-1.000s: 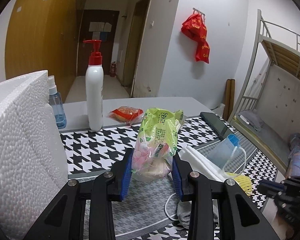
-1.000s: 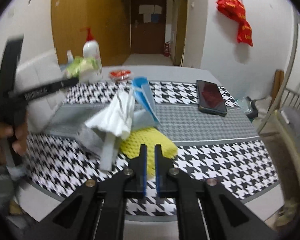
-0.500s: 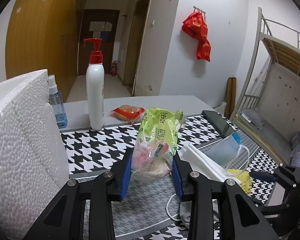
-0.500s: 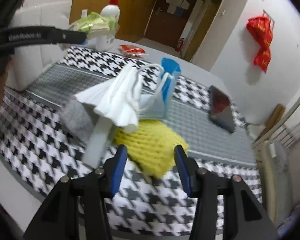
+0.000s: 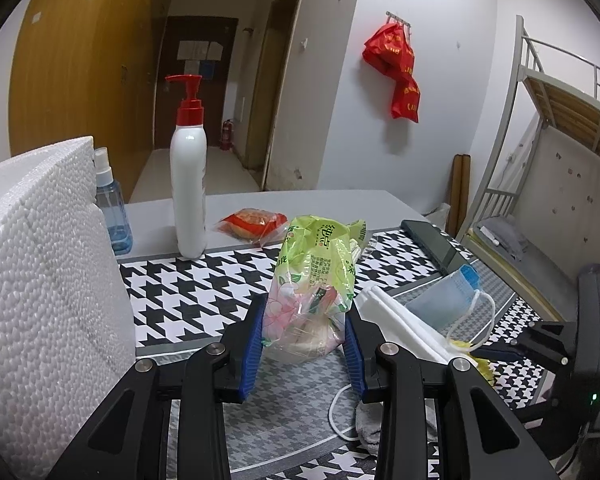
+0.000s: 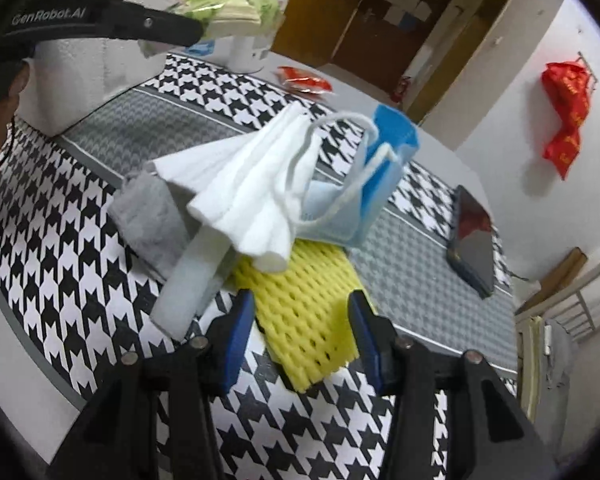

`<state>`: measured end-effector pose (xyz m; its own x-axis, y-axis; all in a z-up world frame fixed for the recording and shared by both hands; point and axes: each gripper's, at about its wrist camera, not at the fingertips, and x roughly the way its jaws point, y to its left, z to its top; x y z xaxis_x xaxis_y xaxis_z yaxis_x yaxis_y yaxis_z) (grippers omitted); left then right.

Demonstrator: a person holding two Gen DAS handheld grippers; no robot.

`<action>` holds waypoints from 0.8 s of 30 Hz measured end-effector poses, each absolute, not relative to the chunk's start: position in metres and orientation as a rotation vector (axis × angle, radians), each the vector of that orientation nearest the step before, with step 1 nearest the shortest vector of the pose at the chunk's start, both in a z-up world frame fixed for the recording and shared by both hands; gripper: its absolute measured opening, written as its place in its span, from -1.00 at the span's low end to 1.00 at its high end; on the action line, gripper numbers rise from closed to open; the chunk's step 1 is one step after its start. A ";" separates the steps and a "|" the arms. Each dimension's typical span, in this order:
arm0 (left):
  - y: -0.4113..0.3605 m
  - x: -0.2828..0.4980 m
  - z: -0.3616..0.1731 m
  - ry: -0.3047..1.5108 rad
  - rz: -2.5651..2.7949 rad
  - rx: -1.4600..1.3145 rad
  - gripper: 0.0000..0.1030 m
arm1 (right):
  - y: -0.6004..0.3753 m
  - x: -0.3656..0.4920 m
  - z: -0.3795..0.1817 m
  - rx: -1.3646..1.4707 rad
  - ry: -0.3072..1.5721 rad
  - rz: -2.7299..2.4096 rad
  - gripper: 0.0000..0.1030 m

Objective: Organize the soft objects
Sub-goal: 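Grasp the yellow foam net with the right tool and lift it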

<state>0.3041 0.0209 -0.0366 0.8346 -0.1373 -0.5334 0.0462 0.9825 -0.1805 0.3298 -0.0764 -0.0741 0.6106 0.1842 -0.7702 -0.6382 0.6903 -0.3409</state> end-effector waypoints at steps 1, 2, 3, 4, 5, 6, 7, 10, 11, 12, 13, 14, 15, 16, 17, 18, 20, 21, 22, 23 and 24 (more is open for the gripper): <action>0.021 0.304 -0.037 0.575 -0.098 -0.162 -0.27 | -0.077 0.333 -0.074 -0.642 0.788 0.526 0.02; 0.021 0.304 -0.037 0.577 -0.099 -0.163 -0.27 | -0.079 0.335 -0.074 -0.623 0.801 0.540 -0.02; 0.022 0.304 -0.036 0.576 -0.100 -0.164 -0.27 | -0.080 0.337 -0.074 -0.597 0.820 0.561 -0.16; 0.021 0.304 -0.037 0.573 -0.100 -0.166 -0.27 | -0.082 0.340 -0.074 -0.567 0.840 0.587 -0.28; 0.022 0.304 -0.036 0.570 -0.102 -0.169 -0.27 | -0.082 0.339 -0.074 -0.562 0.843 0.593 -0.29; 0.022 0.303 -0.036 0.566 -0.104 -0.172 -0.27 | -0.081 0.337 -0.074 -0.573 0.837 0.592 -0.35; 0.022 0.303 -0.035 0.562 -0.107 -0.171 -0.27 | -0.079 0.335 -0.075 -0.584 0.833 0.591 -0.43; 0.021 0.300 -0.032 0.549 -0.111 -0.173 -0.27 | -0.079 0.333 -0.074 -0.579 0.833 0.561 -0.60; 0.021 0.298 -0.030 0.542 -0.121 -0.177 -0.27 | -0.082 0.336 -0.074 -0.546 0.839 0.553 -0.61; 0.020 0.296 -0.028 0.534 -0.131 -0.179 -0.27 | -0.085 0.338 -0.073 -0.519 0.843 0.558 -0.62; 0.018 0.294 -0.027 0.530 -0.135 -0.176 -0.27 | -0.090 0.341 -0.071 -0.464 0.859 0.567 -0.64; 0.016 0.292 -0.025 0.523 -0.143 -0.174 -0.27 | -0.094 0.344 -0.070 -0.432 0.868 0.571 -0.65; 0.014 0.289 -0.022 0.512 -0.153 -0.172 -0.27 | -0.099 0.346 -0.069 -0.384 0.884 0.572 -0.69; 0.012 0.286 -0.020 0.501 -0.159 -0.168 -0.27 | -0.102 0.347 -0.068 -0.365 0.891 0.574 -0.72; 0.010 0.282 -0.016 0.486 -0.163 -0.165 -0.27 | -0.104 0.345 -0.066 -0.352 0.889 0.568 -0.75; 0.010 0.278 -0.013 0.472 -0.162 -0.165 -0.27 | -0.106 0.344 -0.065 -0.339 0.893 0.563 -0.75; 0.013 0.273 -0.007 0.452 -0.164 -0.172 -0.27 | -0.111 0.341 -0.062 -0.306 0.894 0.562 -0.76; 0.014 0.268 -0.002 0.438 -0.166 -0.174 -0.27 | -0.114 0.338 -0.062 -0.291 0.895 0.565 -0.76; 0.015 0.266 0.000 0.429 -0.163 -0.173 -0.27 | -0.117 0.336 -0.061 -0.277 0.893 0.564 -0.76; 0.015 0.263 0.002 0.420 -0.157 -0.168 -0.27 | -0.119 0.335 -0.061 -0.265 0.893 0.562 -0.76; 0.015 0.262 0.004 0.416 -0.155 -0.161 -0.27 | -0.122 0.334 -0.060 -0.251 0.894 0.561 -0.76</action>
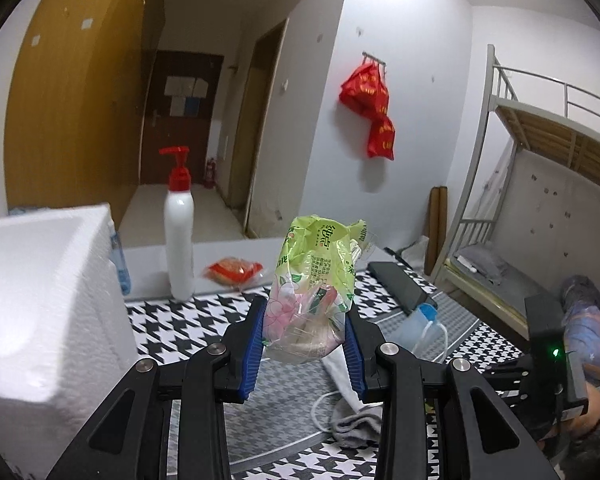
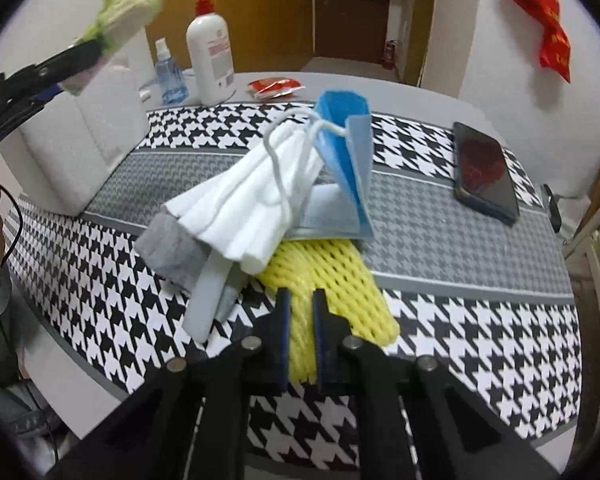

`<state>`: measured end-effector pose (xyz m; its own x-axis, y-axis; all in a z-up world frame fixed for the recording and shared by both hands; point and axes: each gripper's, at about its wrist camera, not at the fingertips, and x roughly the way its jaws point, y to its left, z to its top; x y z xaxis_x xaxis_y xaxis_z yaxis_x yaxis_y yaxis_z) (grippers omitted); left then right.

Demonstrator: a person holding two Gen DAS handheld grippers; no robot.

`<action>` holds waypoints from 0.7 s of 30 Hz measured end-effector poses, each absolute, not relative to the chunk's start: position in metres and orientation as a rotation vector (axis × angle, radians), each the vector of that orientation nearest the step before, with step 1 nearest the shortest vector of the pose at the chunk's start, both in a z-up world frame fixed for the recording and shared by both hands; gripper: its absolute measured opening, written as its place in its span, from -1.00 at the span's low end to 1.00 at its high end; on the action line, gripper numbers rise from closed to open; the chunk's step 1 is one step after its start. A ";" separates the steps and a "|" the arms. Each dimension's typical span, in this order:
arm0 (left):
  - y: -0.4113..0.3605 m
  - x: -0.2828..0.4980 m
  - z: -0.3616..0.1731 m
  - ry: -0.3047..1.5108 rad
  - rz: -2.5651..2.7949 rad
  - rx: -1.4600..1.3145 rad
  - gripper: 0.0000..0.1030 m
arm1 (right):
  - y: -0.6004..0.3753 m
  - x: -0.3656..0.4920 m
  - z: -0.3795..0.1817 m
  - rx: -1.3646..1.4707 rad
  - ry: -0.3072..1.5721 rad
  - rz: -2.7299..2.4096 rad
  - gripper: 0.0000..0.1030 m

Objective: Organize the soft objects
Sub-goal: 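Grasp the yellow foam net with the right tool and lift it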

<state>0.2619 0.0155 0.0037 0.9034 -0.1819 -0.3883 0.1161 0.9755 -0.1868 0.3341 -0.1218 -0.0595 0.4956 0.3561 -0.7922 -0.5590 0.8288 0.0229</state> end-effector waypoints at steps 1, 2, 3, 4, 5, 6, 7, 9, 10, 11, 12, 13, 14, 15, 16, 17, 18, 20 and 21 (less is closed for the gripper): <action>0.016 0.260 0.005 0.413 -0.154 -0.155 -0.27 | -0.126 0.332 -0.057 -0.227 0.889 0.560 -0.76; 0.017 0.258 0.006 0.410 -0.151 -0.154 -0.27 | -0.130 0.332 -0.056 -0.207 0.888 0.560 -0.76; 0.017 0.256 0.007 0.407 -0.148 -0.154 -0.27 | -0.134 0.331 -0.054 -0.188 0.887 0.561 -0.76; 0.018 0.254 0.007 0.405 -0.147 -0.152 -0.27 | -0.137 0.330 -0.052 -0.172 0.882 0.559 -0.76; 0.018 0.253 0.008 0.403 -0.145 -0.150 -0.27 | -0.139 0.331 -0.050 -0.160 0.881 0.559 -0.76; 0.019 0.250 0.010 0.396 -0.140 -0.149 -0.27 | -0.141 0.330 -0.049 -0.143 0.881 0.564 -0.76; 0.020 0.249 0.010 0.393 -0.137 -0.149 -0.27 | -0.144 0.329 -0.047 -0.118 0.875 0.569 -0.76; 0.022 0.244 0.012 0.388 -0.132 -0.149 -0.27 | -0.148 0.328 -0.044 -0.086 0.871 0.575 -0.76; 0.023 0.243 0.013 0.387 -0.127 -0.150 -0.27 | -0.150 0.329 -0.042 -0.069 0.864 0.574 -0.76; 0.024 0.241 0.013 0.385 -0.123 -0.150 -0.27 | -0.150 0.329 -0.041 -0.057 0.865 0.579 -0.76; 0.025 0.239 0.013 0.381 -0.120 -0.151 -0.27 | -0.151 0.329 -0.040 -0.044 0.861 0.584 -0.76; 0.026 0.236 0.014 0.377 -0.116 -0.153 -0.27 | -0.152 0.329 -0.038 -0.030 0.858 0.585 -0.76; 0.027 0.235 0.015 0.376 -0.111 -0.150 -0.27 | -0.152 0.329 -0.037 -0.019 0.857 0.589 -0.76; 0.028 0.233 0.015 0.372 -0.104 -0.147 -0.27 | -0.153 0.329 -0.034 -0.007 0.850 0.590 -0.76; 0.029 0.232 0.016 0.369 -0.101 -0.151 -0.27 | -0.154 0.329 -0.032 -0.003 0.842 0.583 -0.76; 0.030 0.232 0.016 0.371 -0.102 -0.152 -0.27 | -0.155 0.328 -0.030 0.005 0.836 0.584 -0.76; 0.031 0.231 0.017 0.372 -0.102 -0.149 -0.27 | -0.156 0.327 -0.027 0.014 0.835 0.595 -0.76; 0.034 0.227 0.020 0.358 -0.089 -0.146 -0.27 | -0.159 0.324 -0.022 0.023 0.819 0.593 -0.76; 0.034 0.225 0.021 0.355 -0.086 -0.141 -0.27 | -0.160 0.323 -0.019 0.026 0.813 0.595 -0.76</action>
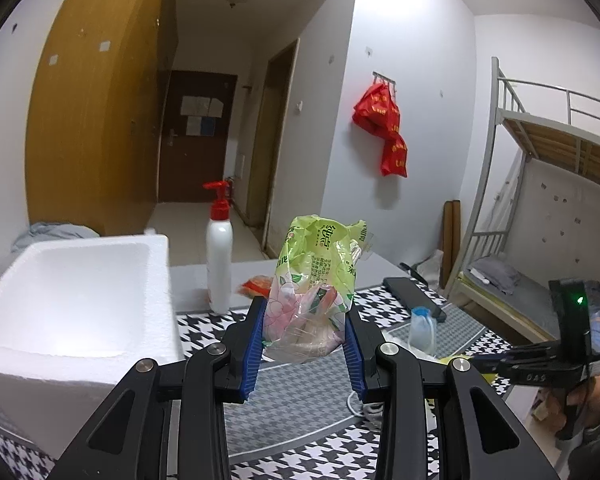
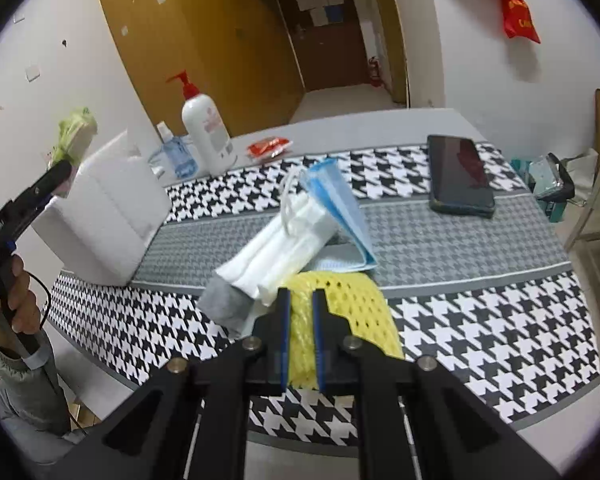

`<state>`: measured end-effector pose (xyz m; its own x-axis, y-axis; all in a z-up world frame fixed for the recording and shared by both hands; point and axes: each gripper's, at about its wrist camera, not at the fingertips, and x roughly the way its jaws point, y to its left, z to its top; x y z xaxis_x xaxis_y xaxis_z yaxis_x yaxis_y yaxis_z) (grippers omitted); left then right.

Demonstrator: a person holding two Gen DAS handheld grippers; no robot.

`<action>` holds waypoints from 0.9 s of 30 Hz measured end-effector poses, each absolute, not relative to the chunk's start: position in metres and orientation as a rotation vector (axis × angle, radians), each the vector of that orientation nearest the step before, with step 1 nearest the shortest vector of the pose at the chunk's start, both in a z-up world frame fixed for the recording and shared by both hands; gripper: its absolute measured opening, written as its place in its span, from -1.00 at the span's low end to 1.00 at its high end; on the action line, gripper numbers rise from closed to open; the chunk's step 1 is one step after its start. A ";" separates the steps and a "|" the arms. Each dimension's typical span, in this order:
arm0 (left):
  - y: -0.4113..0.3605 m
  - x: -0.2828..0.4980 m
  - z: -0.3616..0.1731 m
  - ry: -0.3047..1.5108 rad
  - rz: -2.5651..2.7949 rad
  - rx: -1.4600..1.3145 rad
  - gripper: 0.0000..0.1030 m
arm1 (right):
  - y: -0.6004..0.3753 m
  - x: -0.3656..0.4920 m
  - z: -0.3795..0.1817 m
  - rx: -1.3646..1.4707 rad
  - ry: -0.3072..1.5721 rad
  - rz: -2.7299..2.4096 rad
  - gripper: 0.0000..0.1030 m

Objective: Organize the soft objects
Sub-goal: 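Grasp the yellow foam net with the right tool and lift it, then carry the yellow net over the foam box with the right tool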

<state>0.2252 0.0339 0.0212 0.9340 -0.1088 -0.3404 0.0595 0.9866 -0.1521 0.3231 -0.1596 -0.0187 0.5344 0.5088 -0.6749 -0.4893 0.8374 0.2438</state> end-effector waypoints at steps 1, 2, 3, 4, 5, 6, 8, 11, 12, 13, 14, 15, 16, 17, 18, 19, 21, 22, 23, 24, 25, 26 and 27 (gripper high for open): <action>0.034 0.223 0.023 0.351 -0.083 -0.136 -0.27 | -0.161 0.322 -0.014 0.037 0.799 0.596 -0.76; 0.035 0.222 0.024 0.347 -0.079 -0.135 -0.27 | -0.162 0.321 -0.011 0.043 0.792 0.597 -0.76; 0.035 0.220 0.025 0.342 -0.076 -0.132 -0.27 | -0.162 0.319 -0.007 0.048 0.782 0.600 -0.76; 0.035 0.218 0.026 0.340 -0.075 -0.128 -0.27 | -0.163 0.318 -0.005 0.050 0.771 0.601 -0.76; 0.036 0.217 0.027 0.337 -0.072 -0.125 -0.27 | -0.163 0.316 -0.002 0.051 0.763 0.602 -0.76; 0.037 0.215 0.028 0.333 -0.069 -0.122 -0.27 | -0.162 0.315 0.001 0.054 0.756 0.606 -0.76; 0.037 0.213 0.029 0.332 -0.067 -0.119 -0.27 | -0.162 0.314 0.005 0.064 0.744 0.611 -0.76; 0.037 0.210 0.030 0.326 -0.063 -0.110 -0.27 | -0.161 0.310 0.011 0.070 0.723 0.620 -0.76; 0.037 0.208 0.031 0.325 -0.061 -0.109 -0.27 | -0.159 0.308 0.014 0.071 0.713 0.626 -0.76; 0.038 0.207 0.032 0.324 -0.062 -0.110 -0.27 | -0.158 0.307 0.016 0.072 0.704 0.629 -0.76; 0.038 0.207 0.033 0.325 -0.064 -0.109 -0.27 | -0.157 0.305 0.018 0.076 0.695 0.634 -0.76; 0.038 0.205 0.033 0.322 -0.063 -0.108 -0.27 | -0.155 0.303 0.021 0.082 0.683 0.641 -0.76; 0.039 0.205 0.034 0.320 -0.061 -0.108 -0.27 | -0.154 0.301 0.023 0.085 0.674 0.646 -0.76; 0.039 0.203 0.033 0.319 -0.062 -0.108 -0.27 | -0.152 0.299 0.025 0.087 0.664 0.650 -0.76; 0.040 0.202 0.034 0.321 -0.065 -0.109 -0.27 | -0.151 0.298 0.027 0.091 0.653 0.654 -0.76; 0.040 0.201 0.034 0.320 -0.067 -0.109 -0.27 | -0.149 0.296 0.030 0.098 0.643 0.662 -0.76; 0.042 0.196 0.035 0.317 -0.064 -0.107 -0.27 | -0.145 0.292 0.034 0.106 0.619 0.670 -0.76; 0.042 0.196 0.035 0.315 -0.065 -0.107 -0.27 | -0.144 0.290 0.036 0.107 0.611 0.671 -0.76; 0.043 0.194 0.036 0.313 -0.064 -0.108 -0.27 | -0.142 0.288 0.038 0.112 0.600 0.676 -0.76; 0.045 0.192 0.037 0.311 -0.062 -0.107 -0.27 | -0.140 0.286 0.040 0.115 0.589 0.682 -0.75; 0.046 0.191 0.037 0.312 -0.062 -0.104 -0.27 | -0.139 0.283 0.042 0.117 0.577 0.687 -0.75; 0.046 0.190 0.037 0.314 -0.060 -0.102 -0.27 | -0.137 0.282 0.043 0.120 0.570 0.695 -0.75; 0.047 0.188 0.038 0.312 -0.055 -0.100 -0.27 | -0.136 0.280 0.044 0.123 0.564 0.702 -0.75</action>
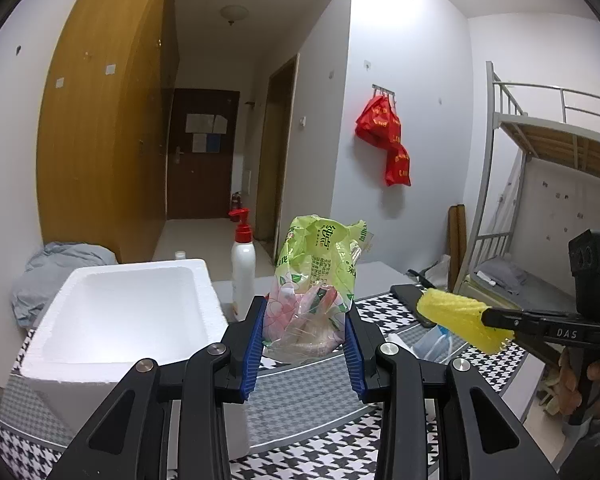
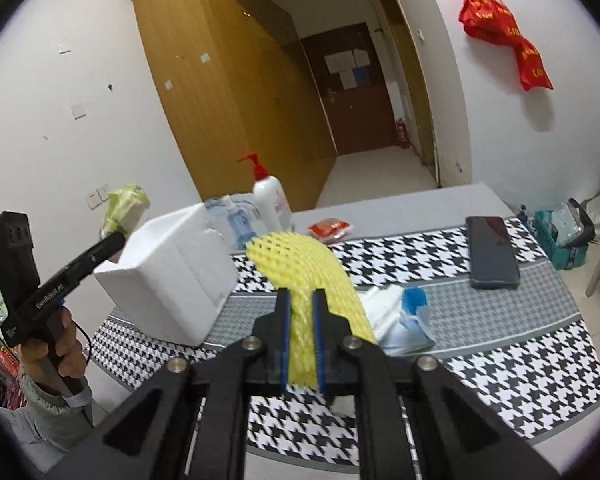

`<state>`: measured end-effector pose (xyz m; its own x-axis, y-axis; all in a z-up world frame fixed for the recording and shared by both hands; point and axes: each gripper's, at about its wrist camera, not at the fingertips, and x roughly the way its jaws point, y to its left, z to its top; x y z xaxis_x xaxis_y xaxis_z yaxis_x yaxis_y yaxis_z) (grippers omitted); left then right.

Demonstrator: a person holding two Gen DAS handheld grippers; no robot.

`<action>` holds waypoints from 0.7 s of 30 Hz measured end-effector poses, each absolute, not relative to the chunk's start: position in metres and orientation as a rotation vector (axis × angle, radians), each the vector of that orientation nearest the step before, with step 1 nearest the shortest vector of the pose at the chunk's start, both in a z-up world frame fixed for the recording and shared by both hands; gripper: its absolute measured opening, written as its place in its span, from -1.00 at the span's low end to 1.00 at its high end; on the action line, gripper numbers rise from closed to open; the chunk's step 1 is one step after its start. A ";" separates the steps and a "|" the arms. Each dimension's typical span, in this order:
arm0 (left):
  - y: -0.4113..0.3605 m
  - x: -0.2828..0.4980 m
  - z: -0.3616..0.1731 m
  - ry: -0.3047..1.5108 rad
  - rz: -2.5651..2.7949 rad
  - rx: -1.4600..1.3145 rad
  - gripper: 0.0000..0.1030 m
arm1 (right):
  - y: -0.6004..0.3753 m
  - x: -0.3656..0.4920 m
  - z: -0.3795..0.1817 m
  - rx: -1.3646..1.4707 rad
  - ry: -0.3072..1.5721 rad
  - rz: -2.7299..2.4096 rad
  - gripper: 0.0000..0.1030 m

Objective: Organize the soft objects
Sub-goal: 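Carry the yellow net over the foam box with the right tool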

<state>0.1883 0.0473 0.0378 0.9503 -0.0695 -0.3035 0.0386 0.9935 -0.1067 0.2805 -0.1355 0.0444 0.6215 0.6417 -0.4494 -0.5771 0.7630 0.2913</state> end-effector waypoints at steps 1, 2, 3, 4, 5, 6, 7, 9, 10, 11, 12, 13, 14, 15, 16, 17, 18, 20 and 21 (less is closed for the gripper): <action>0.047 0.186 0.039 0.310 -0.052 -0.099 -0.27 | -0.134 0.279 0.045 0.123 0.557 0.705 -0.75; 0.047 0.185 0.039 0.308 -0.049 -0.097 -0.27 | -0.132 0.279 0.046 0.121 0.551 0.703 -0.75; 0.048 0.183 0.040 0.306 -0.044 -0.096 -0.27 | -0.131 0.279 0.046 0.118 0.548 0.699 -0.75; 0.049 0.182 0.041 0.303 -0.039 -0.094 -0.27 | -0.130 0.279 0.047 0.118 0.545 0.698 -0.75; 0.050 0.180 0.041 0.300 -0.036 -0.093 -0.27 | -0.129 0.279 0.047 0.120 0.543 0.699 -0.75; 0.051 0.177 0.042 0.295 -0.030 -0.091 -0.27 | -0.128 0.279 0.047 0.120 0.541 0.697 -0.75; 0.051 0.176 0.043 0.291 -0.023 -0.089 -0.27 | -0.127 0.279 0.047 0.117 0.537 0.692 -0.75; 0.050 0.172 0.045 0.282 -0.004 -0.079 -0.27 | -0.125 0.280 0.047 0.115 0.531 0.680 -0.75; 0.051 0.170 0.046 0.281 0.004 -0.079 -0.27 | -0.124 0.279 0.048 0.106 0.523 0.663 -0.75; 0.053 0.169 0.046 0.279 0.008 -0.081 -0.27 | -0.123 0.278 0.048 0.096 0.516 0.648 -0.75; 0.054 0.168 0.047 0.279 0.011 -0.084 -0.27 | -0.121 0.277 0.049 0.086 0.509 0.636 -0.75; 0.056 0.167 0.047 0.280 0.015 -0.085 -0.27 | -0.120 0.277 0.049 0.084 0.507 0.636 -0.75; 0.058 0.165 0.047 0.280 0.020 -0.084 -0.27 | -0.119 0.277 0.049 0.084 0.506 0.637 -0.75; 0.059 0.164 0.047 0.279 0.026 -0.080 -0.27 | -0.117 0.276 0.049 0.081 0.504 0.635 -0.75; 0.060 0.163 0.048 0.279 0.031 -0.076 -0.27 | -0.116 0.276 0.049 0.075 0.500 0.630 -0.75; 0.061 0.161 0.048 0.279 0.036 -0.074 -0.27 | -0.113 0.275 0.050 0.070 0.497 0.629 -0.75; 0.062 0.160 0.049 0.277 0.042 -0.075 -0.27 | -0.112 0.274 0.051 0.069 0.496 0.634 -0.75; 0.066 0.159 0.050 0.278 0.048 -0.074 -0.27 | -0.107 0.274 0.051 0.065 0.494 0.642 -0.75; 0.068 0.157 0.051 0.276 0.052 -0.074 -0.27 | -0.104 0.274 0.052 0.061 0.493 0.645 -0.75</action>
